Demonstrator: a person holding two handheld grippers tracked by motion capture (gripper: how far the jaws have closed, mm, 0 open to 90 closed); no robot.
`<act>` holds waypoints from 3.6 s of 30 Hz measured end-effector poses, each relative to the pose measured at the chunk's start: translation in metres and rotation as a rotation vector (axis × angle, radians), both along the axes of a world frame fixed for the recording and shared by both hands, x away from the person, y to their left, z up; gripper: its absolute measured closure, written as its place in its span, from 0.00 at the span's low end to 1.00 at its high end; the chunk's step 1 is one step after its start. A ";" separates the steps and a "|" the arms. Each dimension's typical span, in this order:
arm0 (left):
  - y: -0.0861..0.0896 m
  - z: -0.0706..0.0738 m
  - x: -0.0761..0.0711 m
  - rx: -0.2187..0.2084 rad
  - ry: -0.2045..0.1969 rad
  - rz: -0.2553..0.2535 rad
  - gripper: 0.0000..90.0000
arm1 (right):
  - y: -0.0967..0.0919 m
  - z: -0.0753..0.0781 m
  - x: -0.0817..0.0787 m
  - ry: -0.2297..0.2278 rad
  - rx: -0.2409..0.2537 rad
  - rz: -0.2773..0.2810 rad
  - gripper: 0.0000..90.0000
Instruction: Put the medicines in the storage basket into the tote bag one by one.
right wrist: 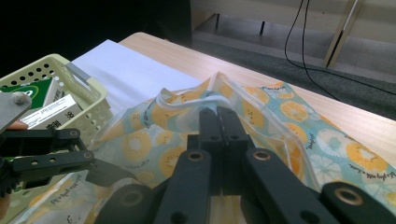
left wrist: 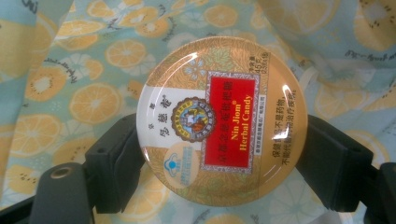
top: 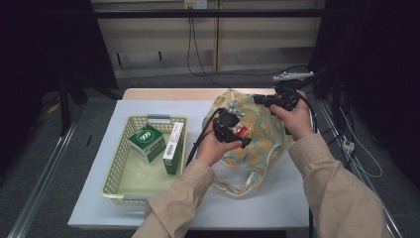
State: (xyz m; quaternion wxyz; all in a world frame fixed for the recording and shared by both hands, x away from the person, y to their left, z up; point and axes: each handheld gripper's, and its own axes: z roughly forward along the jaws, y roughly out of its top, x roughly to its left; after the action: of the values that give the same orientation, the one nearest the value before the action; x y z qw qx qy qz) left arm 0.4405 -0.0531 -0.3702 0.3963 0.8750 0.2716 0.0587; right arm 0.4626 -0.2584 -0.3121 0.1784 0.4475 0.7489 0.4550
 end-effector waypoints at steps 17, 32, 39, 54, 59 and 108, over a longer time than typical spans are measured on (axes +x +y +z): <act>-0.011 -0.028 0.033 0.020 0.023 0.070 0.23 | -0.002 -0.006 0.007 0.016 0.015 0.007 1.00; -0.006 -0.026 0.046 -0.033 -0.010 0.121 0.13 | -0.008 -0.011 0.011 0.038 0.013 -0.020 1.00; 0.012 -0.010 0.030 -0.043 -0.009 0.102 0.13 | 0.002 -0.010 0.003 0.032 0.012 -0.010 1.00; 0.049 0.028 -0.001 -0.080 -0.003 0.065 0.11 | 0.015 -0.017 -0.010 0.038 -0.006 0.008 1.00; 0.062 0.038 -0.007 -0.071 -0.004 0.054 0.11 | 0.015 -0.019 -0.012 0.040 -0.004 0.010 1.00; 0.259 0.022 0.009 0.143 -0.066 0.291 0.08 | 0.016 -0.021 -0.014 0.041 0.001 0.007 1.00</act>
State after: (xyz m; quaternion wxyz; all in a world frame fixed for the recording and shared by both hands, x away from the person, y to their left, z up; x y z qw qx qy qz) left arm 0.4493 0.2063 -0.3486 0.3288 0.8500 0.3777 0.1634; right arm 0.4490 -0.2424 -0.3332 0.1608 0.4541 0.7538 0.4469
